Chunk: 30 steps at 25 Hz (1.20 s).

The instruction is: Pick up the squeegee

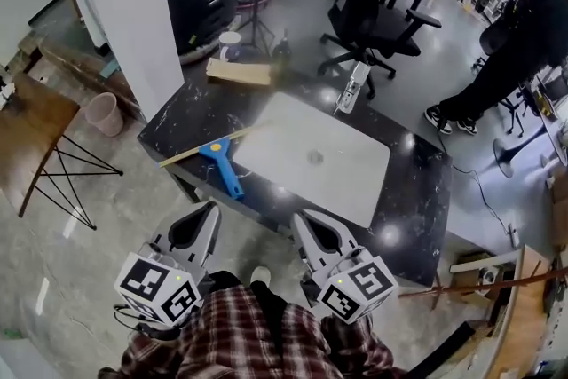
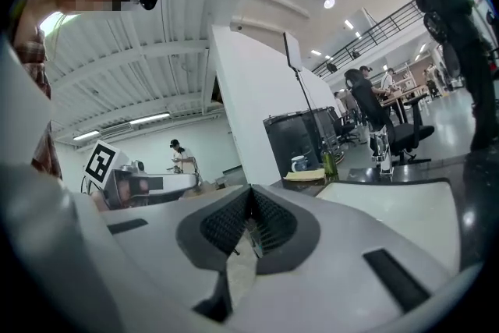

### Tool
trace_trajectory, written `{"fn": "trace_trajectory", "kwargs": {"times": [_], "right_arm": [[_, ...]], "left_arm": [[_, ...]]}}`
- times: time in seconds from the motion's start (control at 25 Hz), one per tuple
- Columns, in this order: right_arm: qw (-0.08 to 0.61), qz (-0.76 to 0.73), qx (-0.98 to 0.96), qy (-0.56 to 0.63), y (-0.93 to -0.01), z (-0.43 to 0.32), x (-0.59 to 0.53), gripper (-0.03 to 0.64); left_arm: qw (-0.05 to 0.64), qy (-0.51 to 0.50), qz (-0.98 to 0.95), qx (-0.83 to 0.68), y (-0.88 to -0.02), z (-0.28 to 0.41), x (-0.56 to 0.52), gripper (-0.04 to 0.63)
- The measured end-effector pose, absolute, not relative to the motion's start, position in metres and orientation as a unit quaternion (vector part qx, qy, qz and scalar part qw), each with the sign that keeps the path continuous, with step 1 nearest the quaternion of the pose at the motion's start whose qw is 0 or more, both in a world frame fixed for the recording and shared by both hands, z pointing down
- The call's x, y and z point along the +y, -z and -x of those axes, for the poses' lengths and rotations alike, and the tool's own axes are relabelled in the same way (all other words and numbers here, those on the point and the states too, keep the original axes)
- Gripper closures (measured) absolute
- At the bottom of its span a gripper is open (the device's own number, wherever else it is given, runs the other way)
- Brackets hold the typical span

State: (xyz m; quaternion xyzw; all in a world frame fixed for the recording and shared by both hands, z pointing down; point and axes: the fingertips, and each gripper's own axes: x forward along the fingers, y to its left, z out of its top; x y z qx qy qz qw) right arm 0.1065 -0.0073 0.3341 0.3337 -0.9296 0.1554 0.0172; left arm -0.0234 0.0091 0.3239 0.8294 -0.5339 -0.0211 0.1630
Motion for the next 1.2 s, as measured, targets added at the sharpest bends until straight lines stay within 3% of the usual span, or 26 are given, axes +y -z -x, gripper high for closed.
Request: {"fn": "trace_trajectory", "kwargs": {"times": [0.52,1.2], "right_arm": [[0.036,-0.310,-0.933,-0.180,-0.354,-0.076,-0.099,0.604],[0.041,-0.397,-0.902,-0.166,-0.353,0.001,-0.234,0.604]], "left_arm": [[0.187,0.010,-0.812,-0.553,-0.340,0.051,-0.090,0.584],[0.199,0.008,-0.876,-0.439,-0.339,0.104,-0.240,0.584]]}}
